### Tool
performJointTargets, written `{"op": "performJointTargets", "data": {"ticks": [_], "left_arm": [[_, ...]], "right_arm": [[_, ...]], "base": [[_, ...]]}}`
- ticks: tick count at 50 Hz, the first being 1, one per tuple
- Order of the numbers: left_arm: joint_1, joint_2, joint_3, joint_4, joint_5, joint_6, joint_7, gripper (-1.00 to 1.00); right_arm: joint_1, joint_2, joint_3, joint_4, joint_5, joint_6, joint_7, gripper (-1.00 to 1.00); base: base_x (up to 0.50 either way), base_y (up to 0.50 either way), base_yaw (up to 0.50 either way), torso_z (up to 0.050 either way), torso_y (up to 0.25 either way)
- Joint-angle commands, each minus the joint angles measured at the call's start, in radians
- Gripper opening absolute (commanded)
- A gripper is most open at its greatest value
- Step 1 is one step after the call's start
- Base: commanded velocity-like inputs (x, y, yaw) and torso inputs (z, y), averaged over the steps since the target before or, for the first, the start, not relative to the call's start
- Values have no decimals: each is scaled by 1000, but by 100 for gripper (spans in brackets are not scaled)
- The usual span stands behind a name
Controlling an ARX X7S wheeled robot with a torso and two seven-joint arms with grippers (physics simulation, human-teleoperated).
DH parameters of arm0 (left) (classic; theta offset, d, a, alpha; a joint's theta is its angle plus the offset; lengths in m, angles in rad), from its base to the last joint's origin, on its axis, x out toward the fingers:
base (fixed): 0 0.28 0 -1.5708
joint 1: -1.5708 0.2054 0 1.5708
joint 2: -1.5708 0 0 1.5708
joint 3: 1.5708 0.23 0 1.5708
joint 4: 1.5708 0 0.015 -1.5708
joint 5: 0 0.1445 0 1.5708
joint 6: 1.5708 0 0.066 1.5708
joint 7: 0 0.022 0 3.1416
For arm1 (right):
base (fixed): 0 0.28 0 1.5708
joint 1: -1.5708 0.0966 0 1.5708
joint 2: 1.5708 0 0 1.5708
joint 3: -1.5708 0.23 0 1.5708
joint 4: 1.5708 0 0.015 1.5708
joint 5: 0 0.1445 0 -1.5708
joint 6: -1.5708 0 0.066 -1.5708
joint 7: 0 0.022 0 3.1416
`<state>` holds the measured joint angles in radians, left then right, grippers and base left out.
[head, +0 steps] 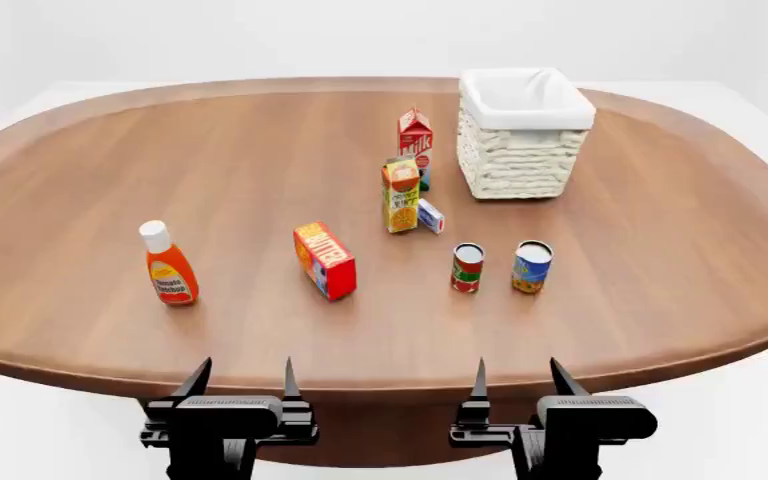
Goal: Pick up the cream cheese box and the butter, and put them in the basket.
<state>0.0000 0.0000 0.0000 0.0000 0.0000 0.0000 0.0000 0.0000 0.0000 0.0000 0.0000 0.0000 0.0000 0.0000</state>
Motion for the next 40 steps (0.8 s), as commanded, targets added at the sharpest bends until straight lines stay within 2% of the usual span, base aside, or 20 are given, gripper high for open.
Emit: {"op": "performJointTargets", "data": {"ticks": [1, 16, 18, 19, 36, 40], "left_arm": [[1, -15, 18, 4, -16, -5, -19, 100], [-3, -55, 72, 11, -40, -40, -71, 100], [-3, -55, 72, 11, -40, -40, -71, 100], [-3, -14, 25, 10, 2, -44, -22, 100], [6, -56, 78, 24, -40, -30, -75, 100], [22, -69, 73, 99, -47, -36, -90, 100]], "right_arm": [[-2, 15, -21, -2, 17, -1, 18, 100], [0, 53, -64, 3, 55, 3, 71, 100], [0, 53, -64, 3, 55, 3, 71, 100], [1, 25, -30, 4, 26, 5, 38, 100], [-7, 60, -77, 0, 61, -1, 79, 100], [-19, 72, -68, -72, 81, 20, 88, 100]], "base": [[0, 0, 0, 0, 0], [0, 0, 0, 0, 0], [0, 0, 0, 0, 0], [0, 0, 0, 0, 0], [0, 0, 0, 0, 0], [0, 0, 0, 0, 0]]}}
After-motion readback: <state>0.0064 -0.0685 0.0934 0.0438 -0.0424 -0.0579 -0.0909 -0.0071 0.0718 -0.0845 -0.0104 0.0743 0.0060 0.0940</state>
